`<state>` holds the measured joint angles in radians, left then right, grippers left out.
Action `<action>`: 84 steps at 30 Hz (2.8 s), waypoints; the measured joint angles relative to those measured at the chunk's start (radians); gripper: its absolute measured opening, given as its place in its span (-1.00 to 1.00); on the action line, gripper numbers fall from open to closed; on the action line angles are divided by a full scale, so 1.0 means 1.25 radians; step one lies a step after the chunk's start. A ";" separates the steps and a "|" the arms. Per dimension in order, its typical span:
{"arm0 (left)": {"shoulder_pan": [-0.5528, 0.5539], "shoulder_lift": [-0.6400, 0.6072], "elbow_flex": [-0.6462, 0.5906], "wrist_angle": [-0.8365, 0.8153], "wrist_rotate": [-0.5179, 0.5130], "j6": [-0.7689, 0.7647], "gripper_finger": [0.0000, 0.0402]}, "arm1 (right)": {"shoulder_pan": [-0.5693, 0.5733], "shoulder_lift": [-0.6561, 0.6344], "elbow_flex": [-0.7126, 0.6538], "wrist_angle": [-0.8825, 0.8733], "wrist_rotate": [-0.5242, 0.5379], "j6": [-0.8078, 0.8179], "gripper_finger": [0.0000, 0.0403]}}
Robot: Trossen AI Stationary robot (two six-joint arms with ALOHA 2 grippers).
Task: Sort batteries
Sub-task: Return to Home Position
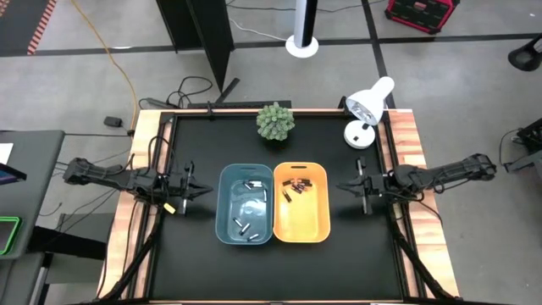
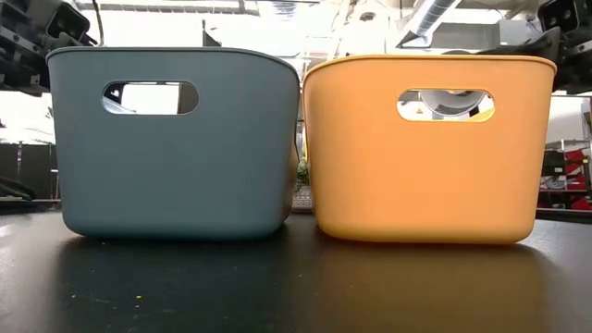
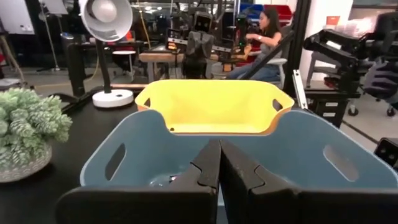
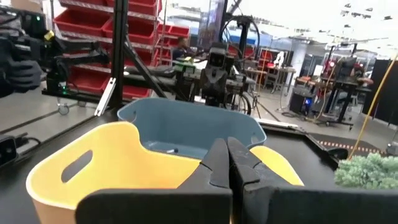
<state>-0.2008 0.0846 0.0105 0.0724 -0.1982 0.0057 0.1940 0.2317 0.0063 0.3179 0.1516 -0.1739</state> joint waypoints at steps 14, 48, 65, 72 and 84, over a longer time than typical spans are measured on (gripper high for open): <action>0.000 -0.007 -0.002 -0.007 -0.022 0.012 -1.00 | -0.001 -0.087 -0.001 -0.161 0.003 0.023 -1.00; 0.001 -0.007 -0.002 -0.008 -0.021 -0.068 -1.00 | -0.058 -0.111 -0.002 -0.218 0.002 0.217 -1.00; 0.001 -0.007 -0.002 -0.008 -0.021 -0.068 -1.00 | -0.058 -0.111 -0.002 -0.219 0.002 0.217 -1.00; 0.001 -0.007 -0.002 -0.008 -0.021 -0.068 -1.00 | -0.058 -0.111 -0.002 -0.219 0.002 0.217 -1.00; 0.001 -0.007 -0.002 -0.008 -0.021 -0.068 -1.00 | -0.058 -0.111 -0.002 -0.219 0.002 0.217 -1.00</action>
<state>-0.2001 0.0761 0.0082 0.0624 -0.2245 -0.0792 0.1215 0.0925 0.0044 0.0438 0.1543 0.0978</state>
